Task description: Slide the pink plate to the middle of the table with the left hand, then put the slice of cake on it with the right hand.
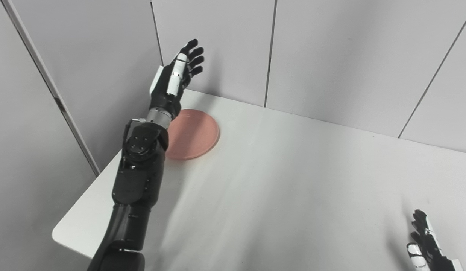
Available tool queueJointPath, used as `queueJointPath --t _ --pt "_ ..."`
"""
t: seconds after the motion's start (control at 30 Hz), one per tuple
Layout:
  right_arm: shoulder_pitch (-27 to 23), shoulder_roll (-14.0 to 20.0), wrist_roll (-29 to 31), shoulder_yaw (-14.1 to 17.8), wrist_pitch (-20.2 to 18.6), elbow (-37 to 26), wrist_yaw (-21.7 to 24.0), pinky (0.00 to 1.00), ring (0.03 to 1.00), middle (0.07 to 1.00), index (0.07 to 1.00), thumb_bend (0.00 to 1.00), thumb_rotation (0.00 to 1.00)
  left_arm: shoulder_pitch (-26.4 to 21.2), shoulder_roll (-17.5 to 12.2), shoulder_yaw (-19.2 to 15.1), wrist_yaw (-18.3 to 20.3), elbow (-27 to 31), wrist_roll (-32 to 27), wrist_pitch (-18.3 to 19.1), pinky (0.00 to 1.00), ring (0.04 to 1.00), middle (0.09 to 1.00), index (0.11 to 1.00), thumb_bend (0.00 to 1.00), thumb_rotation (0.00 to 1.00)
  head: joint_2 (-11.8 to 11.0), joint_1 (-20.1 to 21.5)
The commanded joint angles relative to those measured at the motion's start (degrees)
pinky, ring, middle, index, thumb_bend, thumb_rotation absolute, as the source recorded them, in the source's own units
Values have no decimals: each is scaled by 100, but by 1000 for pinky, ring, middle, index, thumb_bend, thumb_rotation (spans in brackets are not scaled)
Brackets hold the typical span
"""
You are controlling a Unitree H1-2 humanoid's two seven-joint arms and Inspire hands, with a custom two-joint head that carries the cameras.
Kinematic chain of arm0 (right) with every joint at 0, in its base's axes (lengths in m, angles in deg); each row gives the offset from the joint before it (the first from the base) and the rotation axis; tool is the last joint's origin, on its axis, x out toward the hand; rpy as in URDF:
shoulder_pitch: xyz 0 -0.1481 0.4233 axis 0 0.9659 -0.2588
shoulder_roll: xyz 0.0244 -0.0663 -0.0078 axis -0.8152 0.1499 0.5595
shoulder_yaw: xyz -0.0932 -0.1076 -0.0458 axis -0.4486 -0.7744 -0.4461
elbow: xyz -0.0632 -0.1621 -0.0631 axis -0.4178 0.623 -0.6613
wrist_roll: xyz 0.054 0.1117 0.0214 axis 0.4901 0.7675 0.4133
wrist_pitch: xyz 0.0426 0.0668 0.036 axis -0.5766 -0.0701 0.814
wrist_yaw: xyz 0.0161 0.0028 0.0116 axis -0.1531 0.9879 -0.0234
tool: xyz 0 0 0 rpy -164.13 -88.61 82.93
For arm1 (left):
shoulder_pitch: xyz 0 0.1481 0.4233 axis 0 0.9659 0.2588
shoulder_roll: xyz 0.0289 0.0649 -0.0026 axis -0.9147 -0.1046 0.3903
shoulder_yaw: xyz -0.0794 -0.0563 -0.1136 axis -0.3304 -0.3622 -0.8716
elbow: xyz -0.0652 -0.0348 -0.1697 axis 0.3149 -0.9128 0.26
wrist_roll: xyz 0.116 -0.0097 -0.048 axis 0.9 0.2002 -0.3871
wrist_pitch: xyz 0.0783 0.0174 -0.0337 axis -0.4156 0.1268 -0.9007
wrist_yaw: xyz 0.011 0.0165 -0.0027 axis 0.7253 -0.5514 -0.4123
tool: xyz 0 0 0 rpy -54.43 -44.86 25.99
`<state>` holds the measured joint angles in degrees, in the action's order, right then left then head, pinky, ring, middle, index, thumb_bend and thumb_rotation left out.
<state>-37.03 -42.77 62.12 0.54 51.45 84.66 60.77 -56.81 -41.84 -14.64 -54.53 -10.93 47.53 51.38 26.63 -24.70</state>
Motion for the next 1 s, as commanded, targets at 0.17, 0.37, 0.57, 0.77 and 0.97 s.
queueJointPath --t 0.17,0.37,0.57,0.77,0.97 --pt "128 113 67 82 -107 -28 24 1000 996 999 997 385 1000 -323 -478 -176 66 -150 -232 -244 899 900 903 885 408 1000 41 -47" --pt "142 117 226 129 -138 -61 96 1000 1000 1000 1000 377 1000 -321 -574 -311 13 -393 -323 -257 862 879 882 858 409 1000 87 -98" --pt "164 143 215 127 -143 -115 117 1000 1000 1000 1000 384 1000 -332 -635 -438 -37 -608 -370 -236 845 864 868 844 396 1000 117 -116" --pt "160 172 231 129 -152 -130 142 1000 1000 1000 1000 389 1000 -289 -731 -544 -15 -834 -462 -218 859 875 875 851 390 1000 118 -124" --pt "170 187 249 154 -187 -147 164 1000 999 1000 998 393 1000 -261 -771 -623 -37 -1112 -497 -291 860 865 866 842 389 1000 136 -160"
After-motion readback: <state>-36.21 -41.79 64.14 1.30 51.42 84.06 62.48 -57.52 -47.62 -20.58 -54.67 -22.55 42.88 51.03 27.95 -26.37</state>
